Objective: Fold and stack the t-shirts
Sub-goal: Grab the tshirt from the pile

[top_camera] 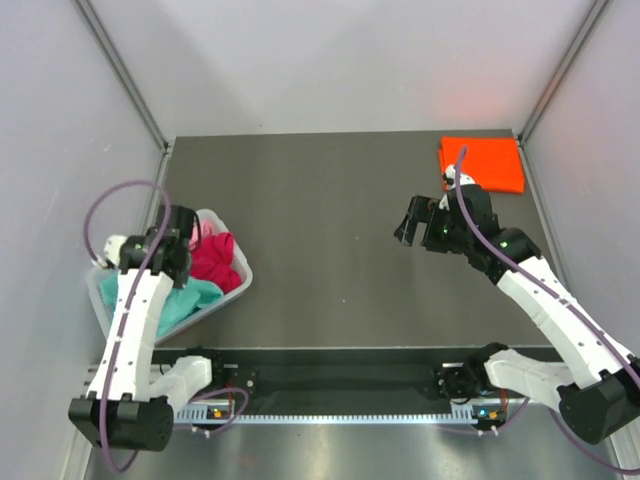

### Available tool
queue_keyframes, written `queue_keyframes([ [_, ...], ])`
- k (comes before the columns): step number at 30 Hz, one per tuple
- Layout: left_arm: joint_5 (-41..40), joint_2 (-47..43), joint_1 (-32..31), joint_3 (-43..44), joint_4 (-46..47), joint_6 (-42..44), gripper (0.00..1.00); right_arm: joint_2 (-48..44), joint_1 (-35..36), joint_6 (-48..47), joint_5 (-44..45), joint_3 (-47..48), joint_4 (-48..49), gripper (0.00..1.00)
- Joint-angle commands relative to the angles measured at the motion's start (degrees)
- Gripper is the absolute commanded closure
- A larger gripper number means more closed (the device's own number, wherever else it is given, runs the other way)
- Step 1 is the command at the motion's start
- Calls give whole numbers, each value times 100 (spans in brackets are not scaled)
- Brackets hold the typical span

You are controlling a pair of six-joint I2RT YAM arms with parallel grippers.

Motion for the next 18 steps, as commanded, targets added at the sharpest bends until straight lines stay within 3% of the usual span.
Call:
queue_keyframes([
  [1, -432, -195, 17, 1364, 82, 559, 100, -112, -9, -24, -110, 379, 71, 1],
  [3, -232, -282, 17, 1745, 852, 1497, 100, -165, -18, -15, -119, 406, 71, 0],
  [4, 40, -344, 17, 1955, 2040, 1919, 100, -191, -18, 2, -258, 414, 97, 0],
  [6, 1084, -598, 17, 1984, 3267, 2659, 100, -253, -18, 20, -347, 458, 124, 0],
  [7, 1610, -686, 17, 1853, 4857, 2827, 100, -288, -18, 28, -374, 502, 159, 0],
  [9, 2816, -661, 17, 1843, 6054, 2891, 100, -314, -27, 29, -479, 537, 194, 0],
  [11, 3528, -102, 9, 2377, 6907, 2497, 100, -385, -27, 90, -506, 599, 229, 0],
  [12, 4550, 137, -35, 2631, 7139, 2364, 100, -402, -18, 125, -488, 625, 221, 0],
  [14, 5251, 681, -254, 3186, 7673, 1943, 100, -446, -18, 178, -497, 722, 186, 0],
  [16, 5116, 789, -999, 3389, 7783, 2132, 100, -481, -9, 248, -462, 731, 159, 0],
  [18, 4737, 755, -1870, 3399, 7591, 2870, 100, -534, -27, 309, -435, 687, 159, 0],
])
